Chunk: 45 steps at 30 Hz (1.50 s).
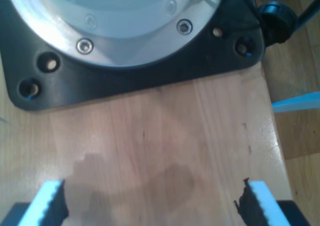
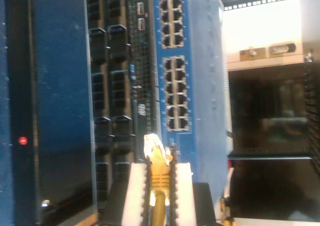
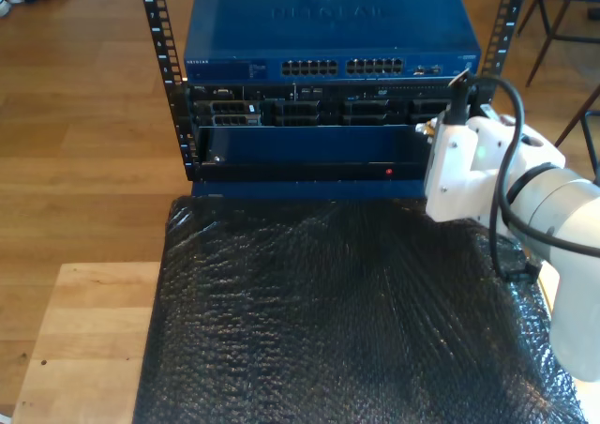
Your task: Grab the cable and plug it in
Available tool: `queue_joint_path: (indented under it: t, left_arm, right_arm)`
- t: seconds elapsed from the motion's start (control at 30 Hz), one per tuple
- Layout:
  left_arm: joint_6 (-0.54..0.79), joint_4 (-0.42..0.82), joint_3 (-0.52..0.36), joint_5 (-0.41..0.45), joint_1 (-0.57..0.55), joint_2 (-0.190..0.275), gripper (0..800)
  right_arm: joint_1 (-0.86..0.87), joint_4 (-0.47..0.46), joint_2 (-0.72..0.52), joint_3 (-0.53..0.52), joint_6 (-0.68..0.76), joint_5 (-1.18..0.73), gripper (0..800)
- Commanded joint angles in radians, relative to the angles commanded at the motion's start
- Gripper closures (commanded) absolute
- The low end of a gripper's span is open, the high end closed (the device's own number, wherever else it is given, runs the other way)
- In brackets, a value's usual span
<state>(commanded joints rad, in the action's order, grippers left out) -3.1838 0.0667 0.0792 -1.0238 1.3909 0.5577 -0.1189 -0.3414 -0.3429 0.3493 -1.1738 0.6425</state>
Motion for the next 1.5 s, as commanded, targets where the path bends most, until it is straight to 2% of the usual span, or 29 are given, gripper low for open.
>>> queue_joint_path:
  t: [0.3,0.53,0.73,1.03,1.5]
  left_arm:
    - [0.000,0.000,0.002,0.000,0.000,0.002,0]
    - [0.000,0.000,0.002,0.000,0.000,0.000,0]
    - [0.000,0.000,0.002,0.000,0.000,0.002,0]
    - [0.000,0.000,0.002,0.000,0.000,0.002,0]
    - [0.000,0.000,0.002,0.000,0.000,0.000,0]
  right_arm:
    - [0.000,0.006,0.008,0.008,-0.002,0.006,800]
    - [-0.003,0.006,0.054,0.006,-0.005,0.104,800]
    - [-0.005,0.006,0.155,0.069,-0.003,0.124,800]
    - [-0.006,0.009,0.302,0.153,-0.048,0.256,800]
    - [-0.008,0.157,0.485,0.262,-0.103,0.400,800]
